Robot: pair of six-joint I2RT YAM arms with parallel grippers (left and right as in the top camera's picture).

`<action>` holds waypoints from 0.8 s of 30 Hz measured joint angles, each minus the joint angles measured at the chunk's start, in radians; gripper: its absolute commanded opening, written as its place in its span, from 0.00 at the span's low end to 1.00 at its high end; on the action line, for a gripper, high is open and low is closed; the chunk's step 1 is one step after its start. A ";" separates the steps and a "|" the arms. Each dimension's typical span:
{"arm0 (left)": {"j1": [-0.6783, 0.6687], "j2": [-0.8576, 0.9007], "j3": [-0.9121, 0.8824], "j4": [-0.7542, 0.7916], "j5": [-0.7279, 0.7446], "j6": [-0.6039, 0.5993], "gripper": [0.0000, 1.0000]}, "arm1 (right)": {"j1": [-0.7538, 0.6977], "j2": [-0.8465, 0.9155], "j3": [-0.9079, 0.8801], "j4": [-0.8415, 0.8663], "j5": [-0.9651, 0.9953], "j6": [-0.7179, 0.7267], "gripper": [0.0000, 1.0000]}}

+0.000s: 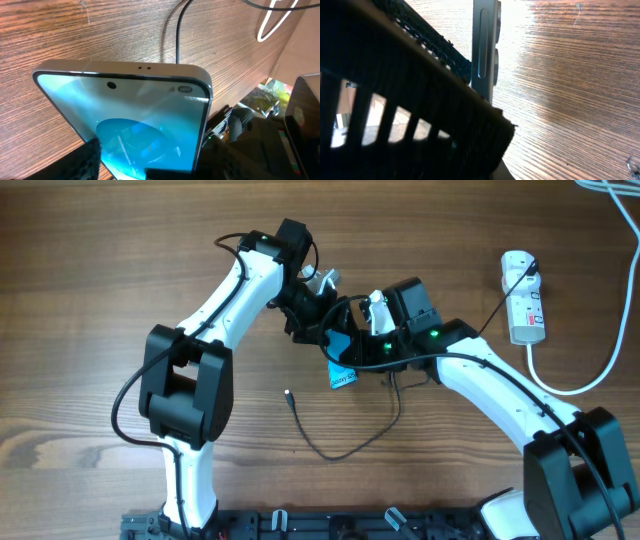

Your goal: Plug charger to phone and switch on socket

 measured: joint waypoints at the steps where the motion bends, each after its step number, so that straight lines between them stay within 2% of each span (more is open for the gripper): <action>1: 0.004 0.000 0.000 0.000 -0.003 0.000 0.77 | -0.003 0.000 0.000 0.003 -0.001 0.000 0.04; 5: 0.068 -0.010 0.000 0.008 0.050 0.000 0.75 | -0.069 0.000 0.000 0.074 -0.132 -0.020 0.04; 8: 0.161 -0.076 -0.001 0.069 0.138 0.005 0.72 | -0.161 0.000 -0.002 0.240 -0.339 0.006 0.04; 12: 0.222 -0.173 0.000 0.255 0.449 0.051 0.67 | -0.199 0.000 -0.003 0.595 -0.521 0.196 0.04; 14: 0.225 -0.201 0.000 0.359 0.588 0.061 0.60 | -0.201 0.000 0.002 0.801 -0.589 0.323 0.04; 16: 0.225 -0.208 0.000 0.417 0.700 0.058 0.59 | -0.201 0.000 0.003 0.908 -0.621 0.401 0.04; 21: 0.225 -0.208 0.000 0.424 0.759 0.053 0.55 | -0.197 0.000 0.003 0.971 -0.625 0.501 0.04; 24: 0.222 -0.208 0.000 0.425 0.774 0.053 0.45 | -0.183 0.000 0.003 1.016 -0.594 0.517 0.04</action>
